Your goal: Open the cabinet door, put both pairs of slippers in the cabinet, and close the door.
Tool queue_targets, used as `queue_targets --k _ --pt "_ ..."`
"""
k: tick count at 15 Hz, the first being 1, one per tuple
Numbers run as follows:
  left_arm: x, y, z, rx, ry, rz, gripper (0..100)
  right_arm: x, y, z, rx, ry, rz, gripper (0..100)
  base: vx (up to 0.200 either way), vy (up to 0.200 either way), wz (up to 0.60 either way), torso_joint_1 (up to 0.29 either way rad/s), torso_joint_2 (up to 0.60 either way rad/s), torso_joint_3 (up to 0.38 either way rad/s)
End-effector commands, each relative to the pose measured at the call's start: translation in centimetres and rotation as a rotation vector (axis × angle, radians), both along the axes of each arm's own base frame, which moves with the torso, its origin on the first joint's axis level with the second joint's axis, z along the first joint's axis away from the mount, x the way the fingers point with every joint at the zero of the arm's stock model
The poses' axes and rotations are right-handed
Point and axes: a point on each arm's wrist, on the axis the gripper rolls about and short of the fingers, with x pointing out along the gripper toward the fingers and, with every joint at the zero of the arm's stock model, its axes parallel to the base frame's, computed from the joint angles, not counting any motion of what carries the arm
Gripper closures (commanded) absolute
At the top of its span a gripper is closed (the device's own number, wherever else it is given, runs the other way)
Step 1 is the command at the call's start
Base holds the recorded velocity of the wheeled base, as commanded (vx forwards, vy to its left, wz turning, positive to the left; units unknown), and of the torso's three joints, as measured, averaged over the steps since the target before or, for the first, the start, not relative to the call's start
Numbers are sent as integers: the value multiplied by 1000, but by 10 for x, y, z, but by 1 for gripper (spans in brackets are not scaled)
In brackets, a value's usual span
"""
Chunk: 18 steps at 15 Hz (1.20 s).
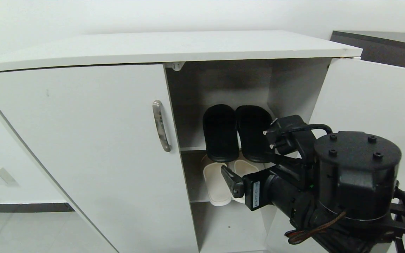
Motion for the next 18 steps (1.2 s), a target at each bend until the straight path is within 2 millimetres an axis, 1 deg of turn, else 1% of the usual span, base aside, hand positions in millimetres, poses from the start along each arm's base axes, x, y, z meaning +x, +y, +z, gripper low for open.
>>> queue_targets --k 1,2,11,15,18 --pt "0 0 0 0 2 1 100 -1 -1 -6 -18 7 4 0 0 0 0 0 0 0" --pt "0 0 0 0 1 1 100 -2 -2 -7 -18 7 5 100 0 0 0 0 0 0" --pt "0 0 0 0 2 1 100 -1 0 -9 -26 10 6 100 0 0 0 0 0 0" --pt "0 0 0 0 1 1 100 4 6 -15 -12 -2 -2 100 -200 0 0 7 2 2" --pt "0 0 0 0 1 1 100 4 6 -17 -18 -1 -4 100 -200 0 0 -2 -1 2"
